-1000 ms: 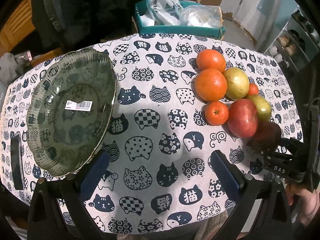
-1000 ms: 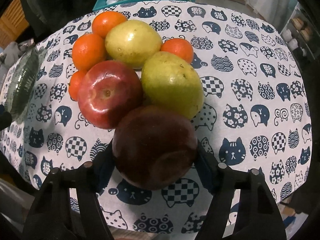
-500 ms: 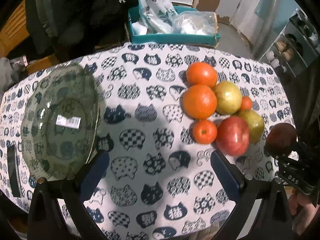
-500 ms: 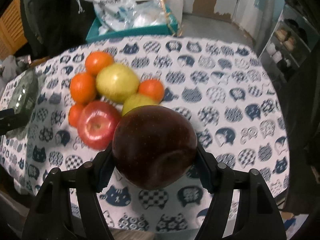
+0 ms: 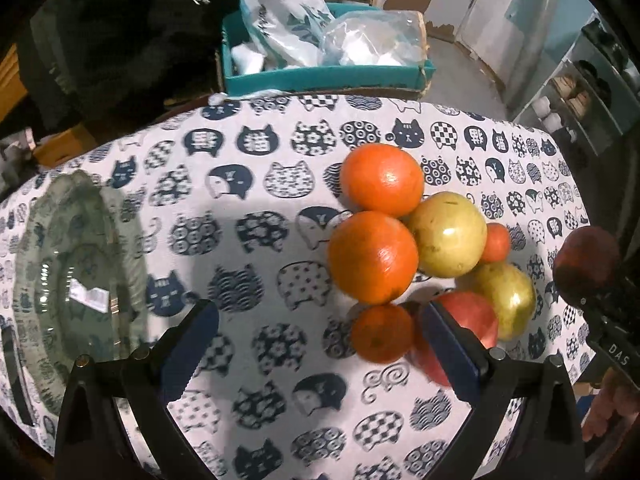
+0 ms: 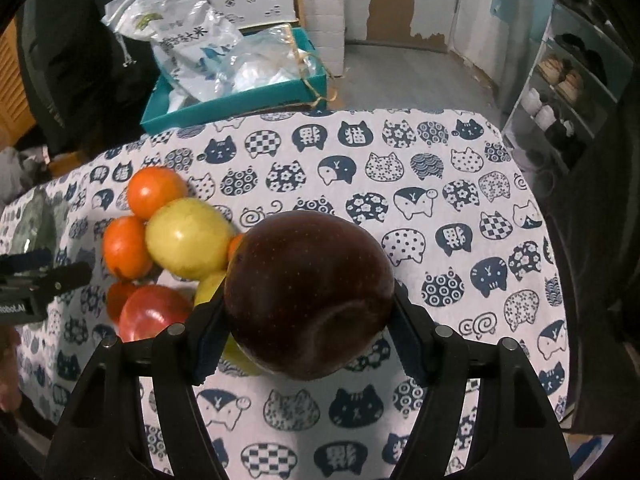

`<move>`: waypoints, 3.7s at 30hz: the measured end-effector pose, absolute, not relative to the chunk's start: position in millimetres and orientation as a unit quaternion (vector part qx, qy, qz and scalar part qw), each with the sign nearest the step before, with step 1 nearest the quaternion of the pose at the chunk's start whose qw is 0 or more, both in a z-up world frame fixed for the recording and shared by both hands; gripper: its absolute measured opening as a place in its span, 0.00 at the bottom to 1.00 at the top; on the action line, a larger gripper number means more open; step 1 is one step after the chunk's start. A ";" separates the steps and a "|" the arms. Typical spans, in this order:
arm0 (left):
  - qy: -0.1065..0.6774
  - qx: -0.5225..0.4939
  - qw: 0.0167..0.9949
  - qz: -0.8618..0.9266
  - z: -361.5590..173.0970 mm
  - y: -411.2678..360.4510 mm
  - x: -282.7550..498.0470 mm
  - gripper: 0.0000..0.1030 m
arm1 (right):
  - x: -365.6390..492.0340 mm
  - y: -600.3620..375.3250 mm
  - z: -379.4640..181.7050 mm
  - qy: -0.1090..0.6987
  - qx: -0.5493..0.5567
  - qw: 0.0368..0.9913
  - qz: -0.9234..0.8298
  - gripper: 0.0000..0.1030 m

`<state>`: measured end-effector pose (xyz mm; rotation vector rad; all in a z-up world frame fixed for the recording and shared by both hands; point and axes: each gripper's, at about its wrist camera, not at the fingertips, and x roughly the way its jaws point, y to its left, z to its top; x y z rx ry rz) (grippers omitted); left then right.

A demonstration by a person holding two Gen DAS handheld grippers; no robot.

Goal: Organize fruits
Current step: 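Grasp an orange with the left gripper while the right gripper lifts the dark apple, then carry the orange and dark apple with both grippers over the glass bowl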

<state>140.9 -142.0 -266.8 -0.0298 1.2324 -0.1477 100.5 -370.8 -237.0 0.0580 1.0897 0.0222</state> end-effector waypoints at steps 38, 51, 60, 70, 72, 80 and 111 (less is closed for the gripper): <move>0.568 0.005 0.814 -0.119 -278.0 -167.9 154.6 0.60 | 118.9 -363.0 -236.0 0.514 0.012 0.858 0.016 0.70; 0.511 0.008 0.852 -0.117 -213.0 -148.6 125.0 0.60 | 109.1 -342.6 -191.5 0.474 -0.002 0.880 0.022 0.70; 0.465 0.015 0.878 -0.112 -169.8 -128.2 103.8 0.60 | 96.8 -321.5 -151.0 0.442 -0.011 0.896 0.033 0.70; 0.432 0.007 0.896 -0.105 -136.0 -99.0 82.1 0.60 | 85.4 -294.2 -113.5 0.412 -0.023 0.909 0.054 0.70; 0.425 0.006 0.899 -0.103 -129.6 -92.0 77.8 0.60 | 83.4 -289.5 -108.4 0.407 -0.024 0.911 0.058 0.70; 0.407 -0.003 0.909 -0.087 -111.1 -62.3 65.4 0.60 | 77.5 -261.8 -88.9 0.393 -0.030 0.915 0.082 0.70; 0.435 -0.062 0.898 0.034 -143.1 99.0 49.8 0.60 | 110.2 -57.0 -111.0 0.428 -0.056 0.876 0.216 0.70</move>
